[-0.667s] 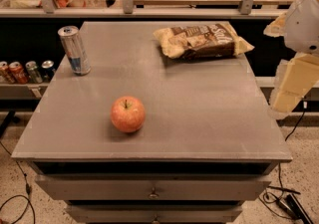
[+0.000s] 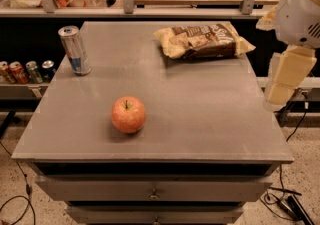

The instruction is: Pick brown chip bag

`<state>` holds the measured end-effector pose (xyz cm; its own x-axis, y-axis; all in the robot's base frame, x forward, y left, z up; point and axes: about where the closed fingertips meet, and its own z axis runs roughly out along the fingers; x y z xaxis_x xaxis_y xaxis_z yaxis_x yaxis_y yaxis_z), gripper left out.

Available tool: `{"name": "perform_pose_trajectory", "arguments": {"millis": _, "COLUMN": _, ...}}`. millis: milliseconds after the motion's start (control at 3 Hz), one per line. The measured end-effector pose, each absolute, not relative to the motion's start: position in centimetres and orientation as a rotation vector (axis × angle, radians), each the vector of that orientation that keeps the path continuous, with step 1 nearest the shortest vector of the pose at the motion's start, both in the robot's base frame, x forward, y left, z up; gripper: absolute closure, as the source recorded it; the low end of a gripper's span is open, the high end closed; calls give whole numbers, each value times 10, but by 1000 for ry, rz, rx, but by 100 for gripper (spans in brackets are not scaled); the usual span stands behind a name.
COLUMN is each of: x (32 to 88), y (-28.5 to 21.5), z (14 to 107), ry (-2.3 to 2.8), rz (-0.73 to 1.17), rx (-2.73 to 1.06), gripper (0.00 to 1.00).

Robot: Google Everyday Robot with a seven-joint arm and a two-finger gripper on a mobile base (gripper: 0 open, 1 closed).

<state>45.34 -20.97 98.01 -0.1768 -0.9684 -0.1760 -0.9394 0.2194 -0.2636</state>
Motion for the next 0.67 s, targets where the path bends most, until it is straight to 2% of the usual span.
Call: {"name": "perform_pose_trajectory", "arguments": {"millis": 667, "x": 528, "y": -161, "z": 967, "ry": 2053, "rz": -187, "rx": -2001, "gripper": 0}}
